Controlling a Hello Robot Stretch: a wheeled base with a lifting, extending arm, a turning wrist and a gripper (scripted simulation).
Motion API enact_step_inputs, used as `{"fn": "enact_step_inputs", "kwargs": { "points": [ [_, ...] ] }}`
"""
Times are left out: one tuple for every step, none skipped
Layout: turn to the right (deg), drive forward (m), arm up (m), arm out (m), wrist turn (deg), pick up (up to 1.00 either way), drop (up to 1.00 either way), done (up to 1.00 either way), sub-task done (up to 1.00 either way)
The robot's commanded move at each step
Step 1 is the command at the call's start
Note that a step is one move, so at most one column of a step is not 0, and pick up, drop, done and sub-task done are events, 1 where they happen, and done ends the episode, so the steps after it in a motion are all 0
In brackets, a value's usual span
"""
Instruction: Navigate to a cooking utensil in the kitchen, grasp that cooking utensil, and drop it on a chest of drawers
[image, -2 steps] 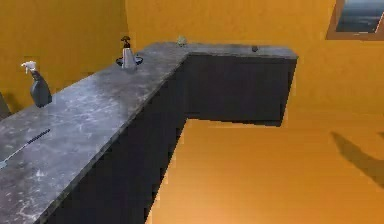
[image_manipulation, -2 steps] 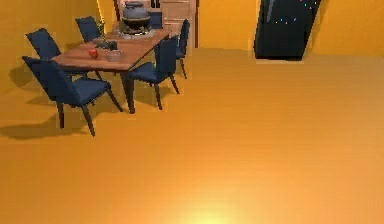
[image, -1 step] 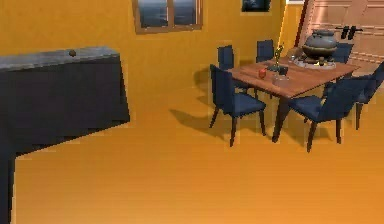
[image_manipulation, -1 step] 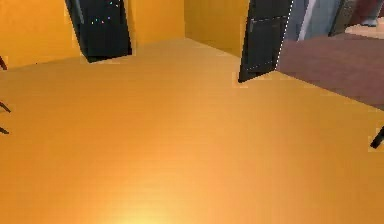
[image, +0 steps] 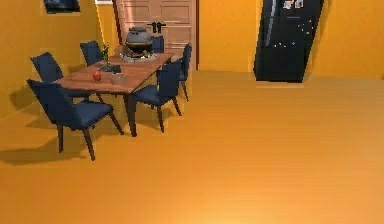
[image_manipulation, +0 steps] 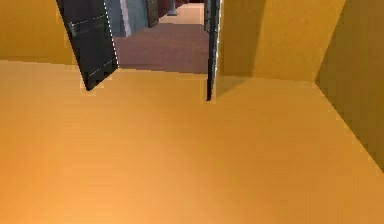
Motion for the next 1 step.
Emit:
{"fn": "enact_step_inputs", "kwargs": {
  "points": [
    [9.0, 0.0, 0.0, 0.0, 0.0, 0.0, 0.0, 0.0, 0.0]
  ]
}}
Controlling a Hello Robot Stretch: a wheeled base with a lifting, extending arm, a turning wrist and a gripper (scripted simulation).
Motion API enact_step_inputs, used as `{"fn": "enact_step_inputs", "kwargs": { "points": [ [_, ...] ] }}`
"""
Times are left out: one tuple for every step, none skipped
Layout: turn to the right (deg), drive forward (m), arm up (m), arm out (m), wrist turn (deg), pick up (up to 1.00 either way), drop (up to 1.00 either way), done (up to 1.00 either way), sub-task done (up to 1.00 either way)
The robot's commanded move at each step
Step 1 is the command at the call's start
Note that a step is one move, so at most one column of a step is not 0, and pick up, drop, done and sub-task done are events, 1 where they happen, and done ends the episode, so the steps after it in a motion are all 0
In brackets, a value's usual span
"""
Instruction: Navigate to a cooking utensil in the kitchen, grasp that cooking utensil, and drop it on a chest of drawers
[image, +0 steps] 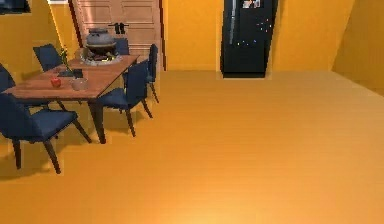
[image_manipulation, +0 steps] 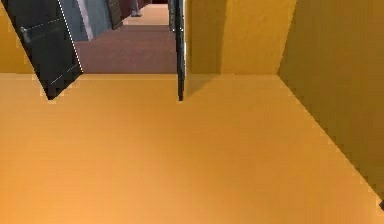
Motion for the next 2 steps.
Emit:
{"fn": "enact_step_inputs", "kwargs": {
  "points": [
    [0.0, 0.05, 0.0, 0.0, 0.0, 0.0, 0.0, 0.0, 0.0],
    [-45.0, 0.0, 0.0, 0.0, 0.0, 0.0, 0.0, 0.0, 0.0]
  ]
}}
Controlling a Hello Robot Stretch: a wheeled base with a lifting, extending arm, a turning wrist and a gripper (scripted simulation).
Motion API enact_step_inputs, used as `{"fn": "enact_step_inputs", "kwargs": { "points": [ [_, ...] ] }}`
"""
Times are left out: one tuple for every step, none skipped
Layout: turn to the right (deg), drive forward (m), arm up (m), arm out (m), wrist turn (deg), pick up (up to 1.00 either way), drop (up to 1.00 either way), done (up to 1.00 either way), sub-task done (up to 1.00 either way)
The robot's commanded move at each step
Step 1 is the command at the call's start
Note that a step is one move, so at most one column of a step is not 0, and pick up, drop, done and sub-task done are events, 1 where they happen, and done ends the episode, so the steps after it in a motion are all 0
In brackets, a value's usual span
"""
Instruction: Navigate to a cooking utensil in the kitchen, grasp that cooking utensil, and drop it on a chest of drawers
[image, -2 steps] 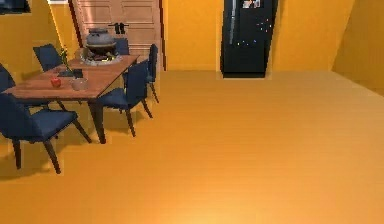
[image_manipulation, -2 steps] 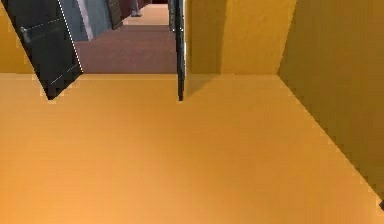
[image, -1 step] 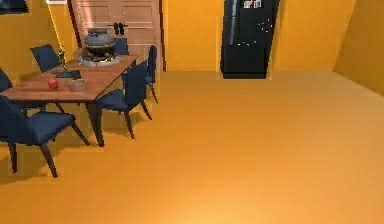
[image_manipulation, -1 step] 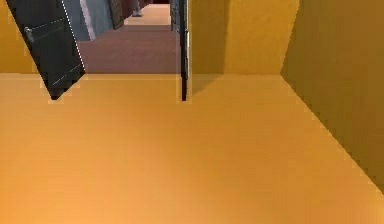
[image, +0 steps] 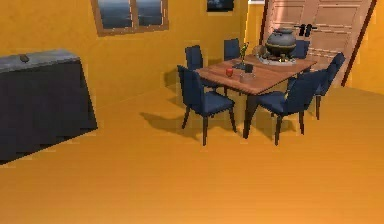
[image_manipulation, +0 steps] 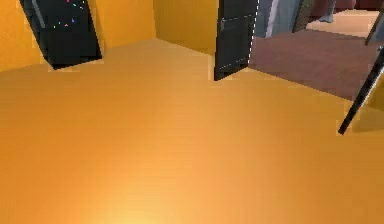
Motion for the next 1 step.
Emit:
{"fn": "enact_step_inputs", "kwargs": {
  "points": [
    [-12.0, 0.0, 0.0, 0.0, 0.0, 0.0, 0.0, 0.0, 0.0]
  ]
}}
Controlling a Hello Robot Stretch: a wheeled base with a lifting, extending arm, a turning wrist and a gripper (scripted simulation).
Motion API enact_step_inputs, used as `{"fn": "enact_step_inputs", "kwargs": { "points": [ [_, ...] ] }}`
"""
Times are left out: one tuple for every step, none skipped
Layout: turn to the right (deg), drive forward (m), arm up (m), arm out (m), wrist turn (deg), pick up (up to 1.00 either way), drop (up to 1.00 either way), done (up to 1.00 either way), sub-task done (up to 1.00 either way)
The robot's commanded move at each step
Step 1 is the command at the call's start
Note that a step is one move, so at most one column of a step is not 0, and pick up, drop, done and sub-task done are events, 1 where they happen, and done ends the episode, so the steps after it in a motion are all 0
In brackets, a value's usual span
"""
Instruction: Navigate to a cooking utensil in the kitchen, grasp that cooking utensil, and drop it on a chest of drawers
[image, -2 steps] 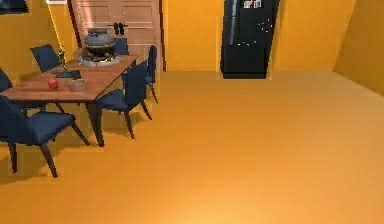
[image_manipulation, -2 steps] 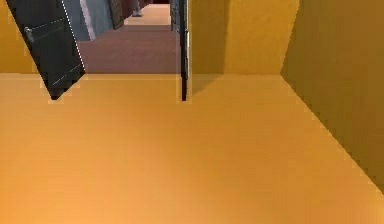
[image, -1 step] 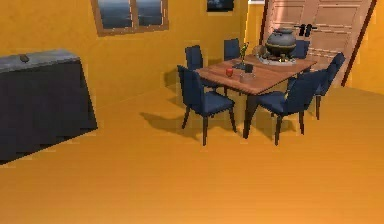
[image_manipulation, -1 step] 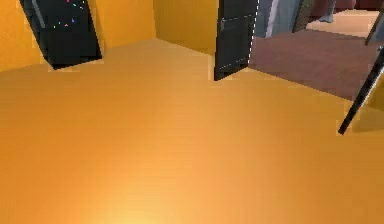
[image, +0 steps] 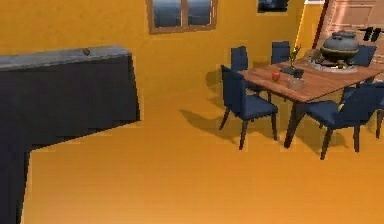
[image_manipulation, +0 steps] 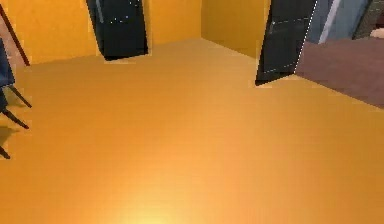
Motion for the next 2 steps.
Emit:
{"fn": "enact_step_inputs", "kwargs": {
  "points": [
    [0.0, 0.05, 0.0, 0.0, 0.0, 0.0, 0.0, 0.0, 0.0],
    [-45.0, 0.0, 0.0, 0.0, 0.0, 0.0, 0.0, 0.0, 0.0]
  ]
}}
